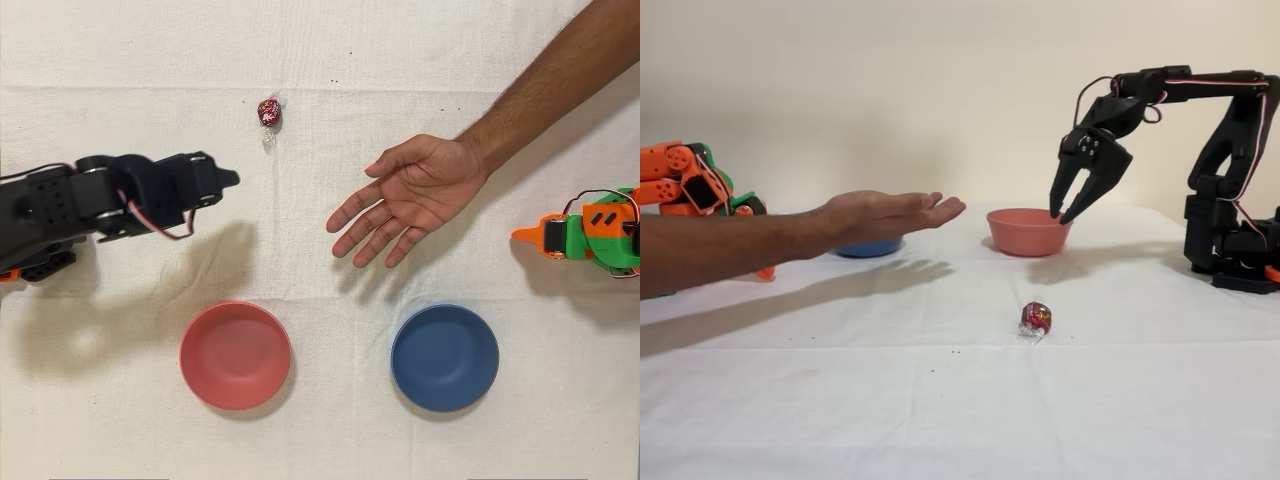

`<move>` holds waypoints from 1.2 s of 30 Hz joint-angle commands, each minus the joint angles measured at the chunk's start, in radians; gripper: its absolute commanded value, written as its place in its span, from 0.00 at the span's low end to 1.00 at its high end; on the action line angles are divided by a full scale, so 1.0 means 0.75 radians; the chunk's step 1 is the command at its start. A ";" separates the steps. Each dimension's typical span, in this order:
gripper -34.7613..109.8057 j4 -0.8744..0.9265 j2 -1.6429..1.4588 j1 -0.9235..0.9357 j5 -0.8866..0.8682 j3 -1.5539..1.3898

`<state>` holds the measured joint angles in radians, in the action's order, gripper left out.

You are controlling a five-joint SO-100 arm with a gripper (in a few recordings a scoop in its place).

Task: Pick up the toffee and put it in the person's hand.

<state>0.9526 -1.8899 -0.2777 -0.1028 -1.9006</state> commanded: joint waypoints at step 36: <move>0.42 -0.076 0.673 -0.297 -0.170 0.544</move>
<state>0.8851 -1.3760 -0.4725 -0.2086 -1.5923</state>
